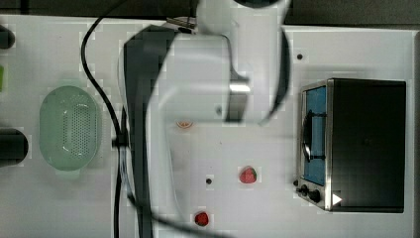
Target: Pick ketchup from plate and place it on table.
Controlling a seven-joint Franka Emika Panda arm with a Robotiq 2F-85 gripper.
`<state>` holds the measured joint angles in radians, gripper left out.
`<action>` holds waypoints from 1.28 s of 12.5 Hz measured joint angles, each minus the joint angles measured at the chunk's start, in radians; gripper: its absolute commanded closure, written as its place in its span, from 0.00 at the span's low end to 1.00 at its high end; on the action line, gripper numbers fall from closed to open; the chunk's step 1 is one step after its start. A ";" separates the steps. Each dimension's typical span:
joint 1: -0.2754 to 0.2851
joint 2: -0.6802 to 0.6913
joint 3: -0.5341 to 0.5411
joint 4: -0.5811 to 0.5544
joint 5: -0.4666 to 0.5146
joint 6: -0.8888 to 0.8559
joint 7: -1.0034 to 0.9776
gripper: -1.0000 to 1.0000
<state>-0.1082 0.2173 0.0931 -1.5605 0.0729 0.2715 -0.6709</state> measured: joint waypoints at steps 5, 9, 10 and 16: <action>-0.014 -0.123 -0.081 -0.236 -0.002 0.000 0.006 0.40; -0.029 -0.128 -0.102 -0.480 -0.008 0.095 0.007 0.40; -0.030 -0.111 -0.101 -0.525 -0.006 0.149 0.007 0.40; -0.019 0.011 -0.087 -0.691 -0.003 0.403 0.007 0.40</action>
<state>-0.1274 0.2288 0.0057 -2.2520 0.0694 0.6743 -0.6641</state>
